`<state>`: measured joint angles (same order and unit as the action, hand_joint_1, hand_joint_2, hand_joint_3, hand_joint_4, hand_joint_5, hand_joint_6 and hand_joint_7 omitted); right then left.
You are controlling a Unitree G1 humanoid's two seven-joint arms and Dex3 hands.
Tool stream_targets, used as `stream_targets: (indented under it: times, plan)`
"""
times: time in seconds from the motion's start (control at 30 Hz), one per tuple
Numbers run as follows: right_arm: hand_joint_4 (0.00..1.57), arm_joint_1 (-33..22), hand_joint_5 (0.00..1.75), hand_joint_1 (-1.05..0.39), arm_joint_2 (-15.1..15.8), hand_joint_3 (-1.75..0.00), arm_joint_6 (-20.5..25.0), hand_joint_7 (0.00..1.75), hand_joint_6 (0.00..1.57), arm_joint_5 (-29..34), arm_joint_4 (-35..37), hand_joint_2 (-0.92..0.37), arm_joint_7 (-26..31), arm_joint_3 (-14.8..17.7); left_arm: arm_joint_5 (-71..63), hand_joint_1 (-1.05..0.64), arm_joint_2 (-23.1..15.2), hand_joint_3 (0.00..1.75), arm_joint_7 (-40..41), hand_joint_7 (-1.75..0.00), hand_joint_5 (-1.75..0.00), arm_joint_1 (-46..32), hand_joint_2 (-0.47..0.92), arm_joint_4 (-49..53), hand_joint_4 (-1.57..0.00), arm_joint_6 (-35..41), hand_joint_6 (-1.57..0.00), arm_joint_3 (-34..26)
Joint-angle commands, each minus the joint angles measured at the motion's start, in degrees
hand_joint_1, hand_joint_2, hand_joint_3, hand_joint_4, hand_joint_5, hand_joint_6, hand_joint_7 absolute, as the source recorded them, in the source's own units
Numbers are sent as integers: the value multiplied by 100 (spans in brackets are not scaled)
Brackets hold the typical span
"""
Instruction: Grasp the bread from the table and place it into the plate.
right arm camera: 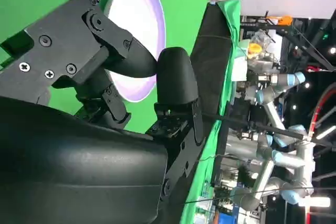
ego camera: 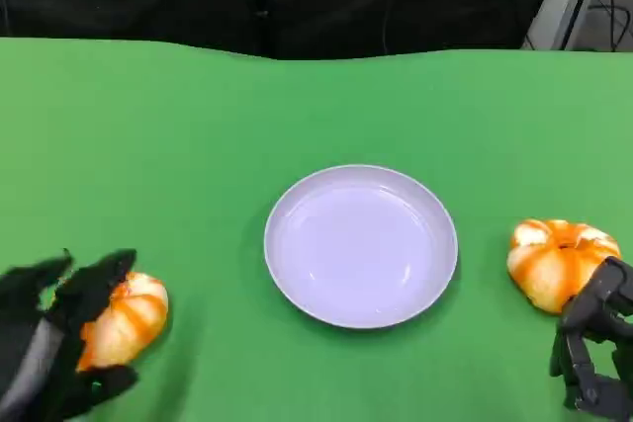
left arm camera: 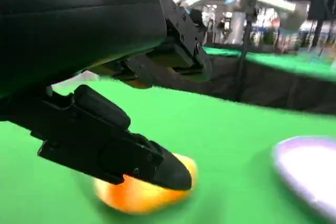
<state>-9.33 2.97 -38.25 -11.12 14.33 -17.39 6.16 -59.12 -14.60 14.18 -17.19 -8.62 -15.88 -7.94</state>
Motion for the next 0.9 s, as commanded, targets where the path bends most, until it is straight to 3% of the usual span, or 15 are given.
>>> stream_targets:
  times: [0.03, 0.27, 0.5, 0.9]
  plan:
    - [90, -45, 175, -15, 38, -135, 83, 166, 78, 29, -141, -45, 92, 23, -292, -86, -411, 0, -375, 0, -7, 143, 87, -150, -37, 567, -39, 261]
    - [91, -90, 175, -14, 24, -136, 102, 166, 79, 123, -228, -45, 189, -2, -360, -91, -854, 1, -938, 0, -3, 412, 90, -13, -36, 1204, -35, 668]
    - [91, -172, 175, -15, 36, -135, 187, 168, 78, 108, -365, -45, 176, -27, 58, -98, -1186, 3, -1326, 0, 0, 1163, 92, 1044, -32, 1303, -28, 1158]
    - [92, -160, 175, -15, -6, -134, 221, 168, 78, 105, -354, -46, 213, -27, 632, -105, -1232, 12, -1321, 0, -1, 2061, 92, 2499, -29, 1452, -24, 1851]
